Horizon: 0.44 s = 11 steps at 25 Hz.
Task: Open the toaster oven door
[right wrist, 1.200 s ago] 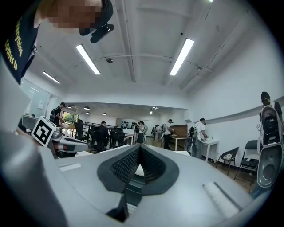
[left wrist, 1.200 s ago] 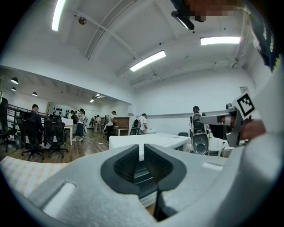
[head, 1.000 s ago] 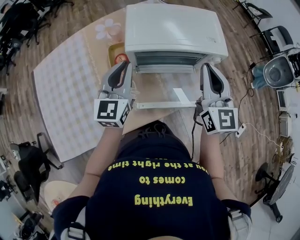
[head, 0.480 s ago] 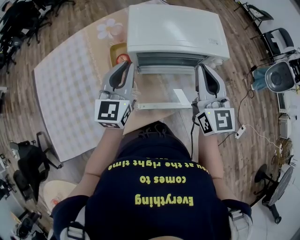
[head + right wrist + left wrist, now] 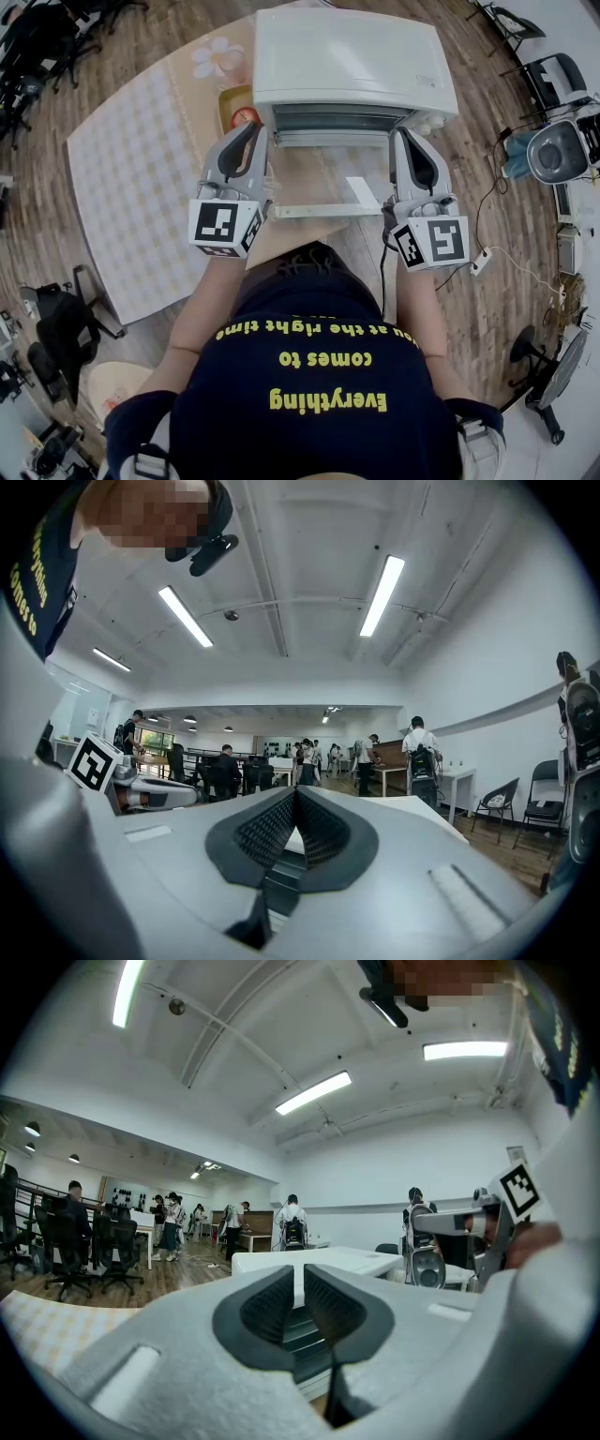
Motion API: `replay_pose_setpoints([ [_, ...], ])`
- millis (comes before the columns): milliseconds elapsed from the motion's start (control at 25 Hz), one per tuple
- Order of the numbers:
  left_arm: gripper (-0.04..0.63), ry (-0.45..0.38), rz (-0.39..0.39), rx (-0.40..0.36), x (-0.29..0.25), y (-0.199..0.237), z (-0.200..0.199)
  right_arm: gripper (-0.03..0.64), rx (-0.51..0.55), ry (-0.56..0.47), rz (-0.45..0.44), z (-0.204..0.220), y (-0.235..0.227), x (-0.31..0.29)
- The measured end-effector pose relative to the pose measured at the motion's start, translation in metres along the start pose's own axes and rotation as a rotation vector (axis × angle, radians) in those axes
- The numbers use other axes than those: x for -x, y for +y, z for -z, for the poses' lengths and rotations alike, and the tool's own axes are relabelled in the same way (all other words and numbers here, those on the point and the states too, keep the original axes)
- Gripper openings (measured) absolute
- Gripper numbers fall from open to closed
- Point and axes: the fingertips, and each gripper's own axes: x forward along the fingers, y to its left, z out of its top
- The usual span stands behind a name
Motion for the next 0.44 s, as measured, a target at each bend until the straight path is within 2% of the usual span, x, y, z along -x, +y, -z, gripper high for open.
replay_pose_setpoints([
  [440, 0.034, 0.0, -0.002, -0.004, 0.001, 0.0017, 0.0009, 0.011, 0.001, -0.005, 0.0, -0.0004, 0.0016, -0.001],
])
